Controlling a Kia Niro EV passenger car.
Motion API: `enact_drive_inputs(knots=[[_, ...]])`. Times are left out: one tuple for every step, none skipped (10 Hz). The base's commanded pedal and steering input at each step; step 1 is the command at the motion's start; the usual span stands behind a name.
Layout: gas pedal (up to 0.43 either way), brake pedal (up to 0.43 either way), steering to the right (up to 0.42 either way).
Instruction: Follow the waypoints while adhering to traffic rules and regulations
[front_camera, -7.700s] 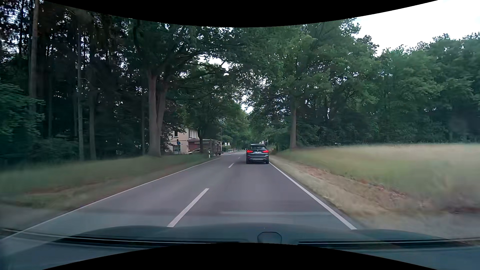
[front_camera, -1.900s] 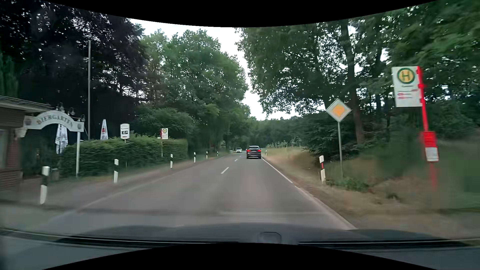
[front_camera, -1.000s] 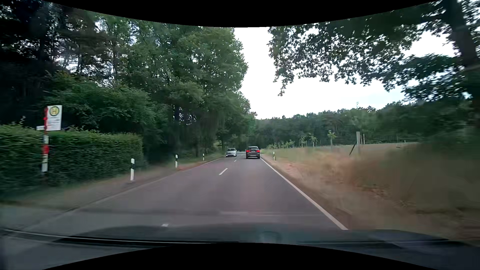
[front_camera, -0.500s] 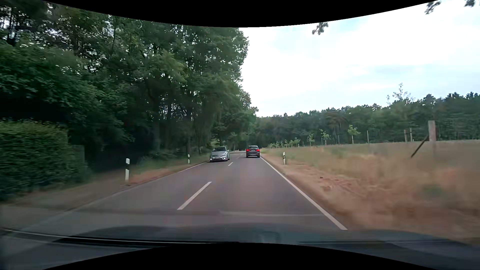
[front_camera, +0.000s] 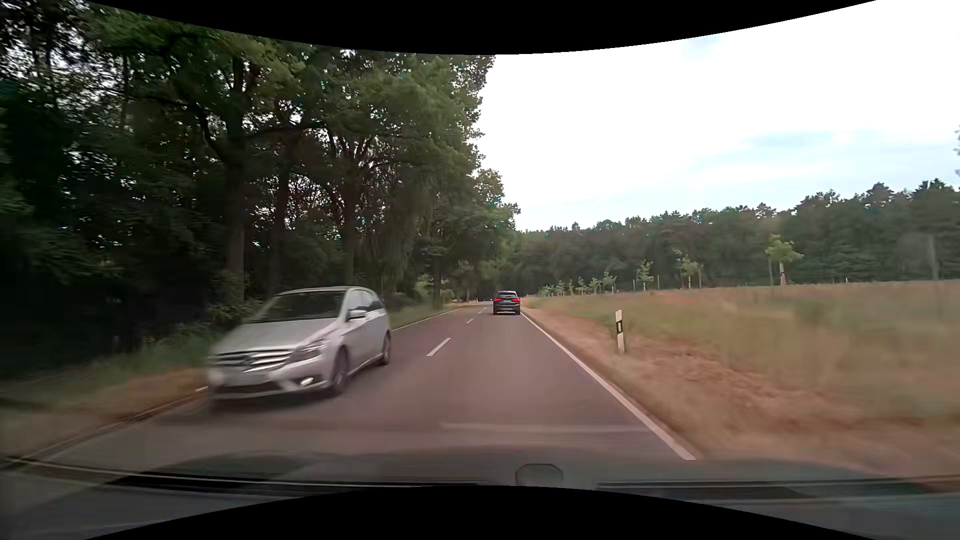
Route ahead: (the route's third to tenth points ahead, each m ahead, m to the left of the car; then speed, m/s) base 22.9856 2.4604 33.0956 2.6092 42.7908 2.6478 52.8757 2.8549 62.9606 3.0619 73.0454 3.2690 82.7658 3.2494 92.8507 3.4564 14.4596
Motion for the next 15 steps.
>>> enact_drive_inputs(knots=[[0.287, 0.000, -0.003], [0.287, 0.000, -0.003], [0.311, 0.000, -0.004], [0.311, 0.000, -0.004], [0.311, 0.000, -0.004], [0.311, 0.000, -0.004], [0.319, 0.000, -0.004], [0.319, 0.000, -0.004], [0.319, 0.000, -0.003], [0.319, 0.000, -0.003], [0.319, 0.000, -0.003], [0.319, 0.000, -0.003], [0.319, 0.000, -0.003], [0.319, 0.000, -0.003], [0.319, 0.000, -0.003]])
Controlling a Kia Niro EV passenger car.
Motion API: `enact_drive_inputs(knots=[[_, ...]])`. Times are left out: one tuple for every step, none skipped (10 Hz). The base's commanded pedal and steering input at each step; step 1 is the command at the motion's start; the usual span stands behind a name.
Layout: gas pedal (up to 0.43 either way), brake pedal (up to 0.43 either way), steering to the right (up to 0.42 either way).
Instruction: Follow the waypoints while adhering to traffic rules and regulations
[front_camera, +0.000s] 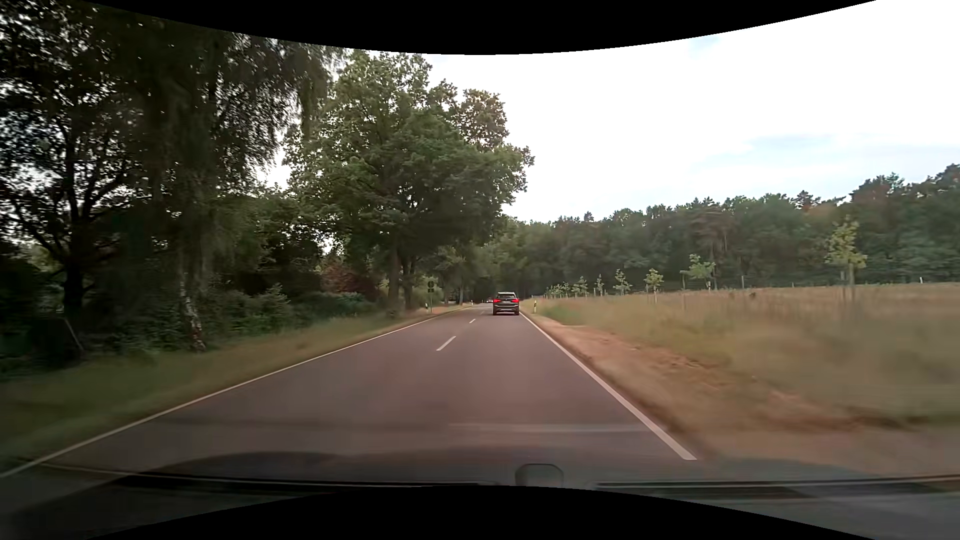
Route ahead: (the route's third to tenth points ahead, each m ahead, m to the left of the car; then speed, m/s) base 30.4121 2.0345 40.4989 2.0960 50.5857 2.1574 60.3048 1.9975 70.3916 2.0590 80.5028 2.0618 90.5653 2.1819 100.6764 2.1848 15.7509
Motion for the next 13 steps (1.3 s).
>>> enact_drive_inputs(knots=[[0.319, 0.000, -0.003], [0.319, 0.000, -0.003], [0.319, 0.000, -0.003], [0.319, 0.000, -0.003], [0.319, 0.000, -0.004], [0.319, 0.000, -0.006], [0.319, 0.000, -0.006], [0.319, 0.000, -0.006], [0.319, 0.000, -0.005], [0.319, 0.000, -0.003], [0.319, 0.000, -0.002], [0.319, 0.000, -0.002], [0.319, 0.000, -0.002]])
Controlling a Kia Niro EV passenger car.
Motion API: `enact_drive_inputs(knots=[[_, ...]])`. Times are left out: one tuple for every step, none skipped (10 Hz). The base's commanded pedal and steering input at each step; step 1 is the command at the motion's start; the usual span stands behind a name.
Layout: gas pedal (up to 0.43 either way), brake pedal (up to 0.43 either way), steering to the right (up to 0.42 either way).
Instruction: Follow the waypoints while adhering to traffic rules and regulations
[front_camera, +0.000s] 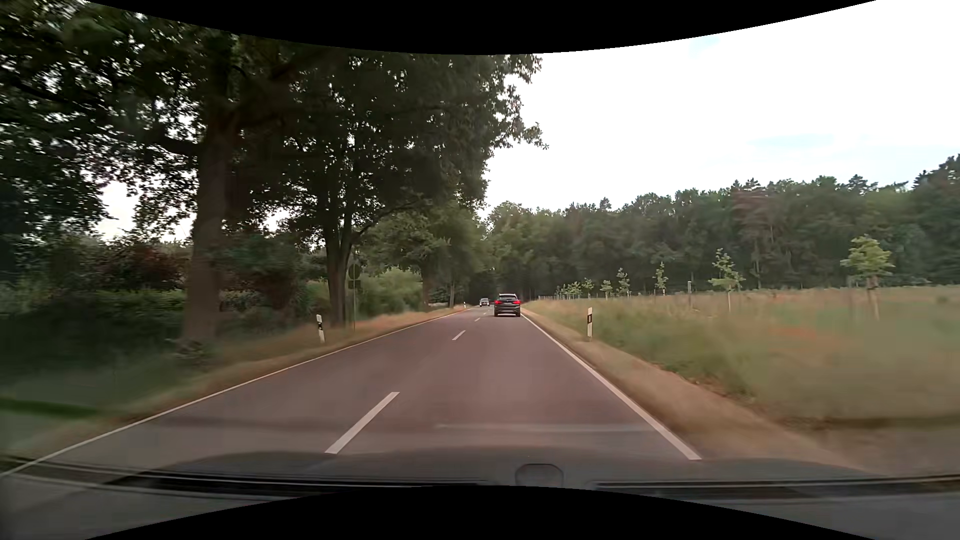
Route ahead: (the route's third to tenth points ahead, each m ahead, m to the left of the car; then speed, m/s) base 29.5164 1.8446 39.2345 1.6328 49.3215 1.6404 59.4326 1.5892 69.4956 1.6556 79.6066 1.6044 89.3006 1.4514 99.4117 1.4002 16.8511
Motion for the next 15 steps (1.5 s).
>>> enact_drive_inputs(knots=[[0.319, 0.000, -0.002], [0.319, 0.000, -0.002], [0.319, 0.000, -0.002], [0.319, 0.000, -0.002], [0.319, 0.000, -0.002], [0.319, 0.000, -0.002], [0.319, 0.000, -0.002], [0.319, 0.000, -0.002], [0.319, 0.000, -0.002], [0.319, 0.000, -0.002], [0.319, 0.000, -0.002], [0.319, 0.000, -0.002], [0.311, 0.000, -0.003], [0.287, 0.000, -0.003], [0.248, 0.000, -0.003]])
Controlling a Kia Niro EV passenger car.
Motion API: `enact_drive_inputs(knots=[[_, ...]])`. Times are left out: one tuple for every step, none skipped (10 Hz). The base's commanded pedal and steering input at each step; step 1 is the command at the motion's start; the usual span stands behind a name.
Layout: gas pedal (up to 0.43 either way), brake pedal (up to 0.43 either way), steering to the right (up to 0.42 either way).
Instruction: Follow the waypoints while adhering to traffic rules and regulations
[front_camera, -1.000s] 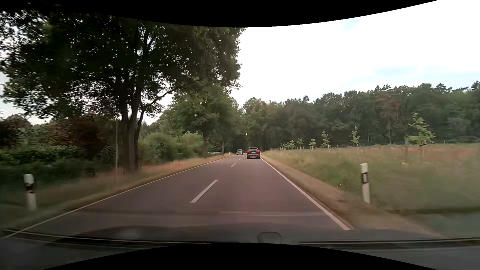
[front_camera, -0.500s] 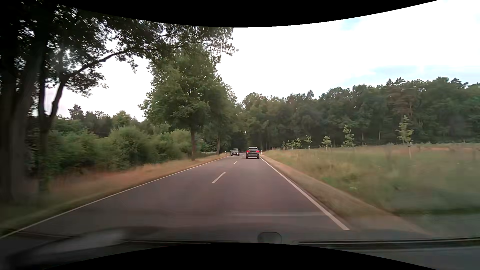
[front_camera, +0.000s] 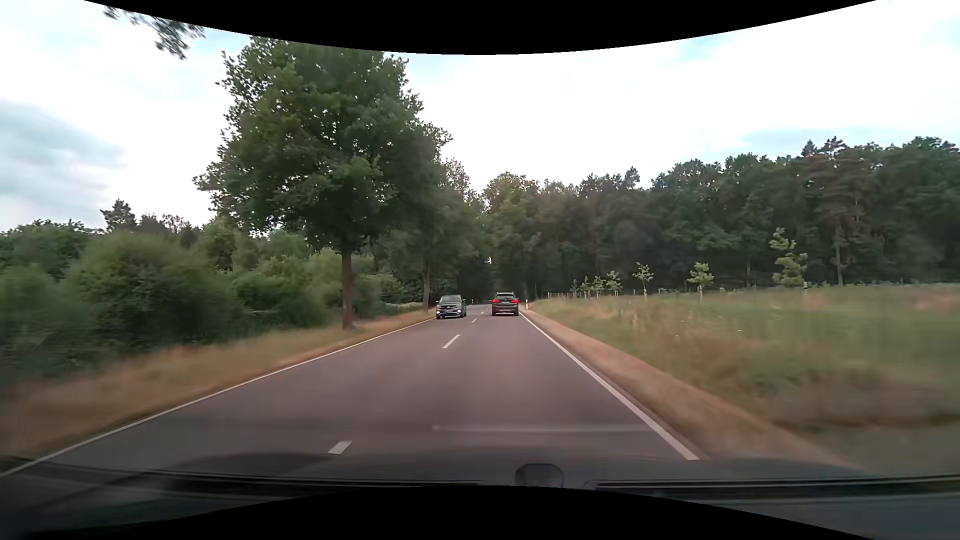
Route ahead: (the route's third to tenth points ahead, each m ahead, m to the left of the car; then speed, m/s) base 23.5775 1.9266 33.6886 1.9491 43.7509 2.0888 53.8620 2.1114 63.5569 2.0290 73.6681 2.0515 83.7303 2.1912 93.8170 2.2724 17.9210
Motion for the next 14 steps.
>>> enact_drive_inputs(knots=[[0.248, 0.000, -0.003], [0.248, 0.000, -0.003], [0.248, 0.000, -0.003], [0.248, 0.000, -0.003], [0.248, 0.000, -0.003], [0.248, 0.000, -0.003], [0.248, 0.000, -0.003], [0.248, 0.000, -0.003], [0.248, 0.000, -0.003], [0.248, 0.000, -0.003], [0.240, 0.000, -0.003], [0.209, 0.000, -0.003], [0.189, 0.000, -0.003], [0.150, 0.000, -0.003]])
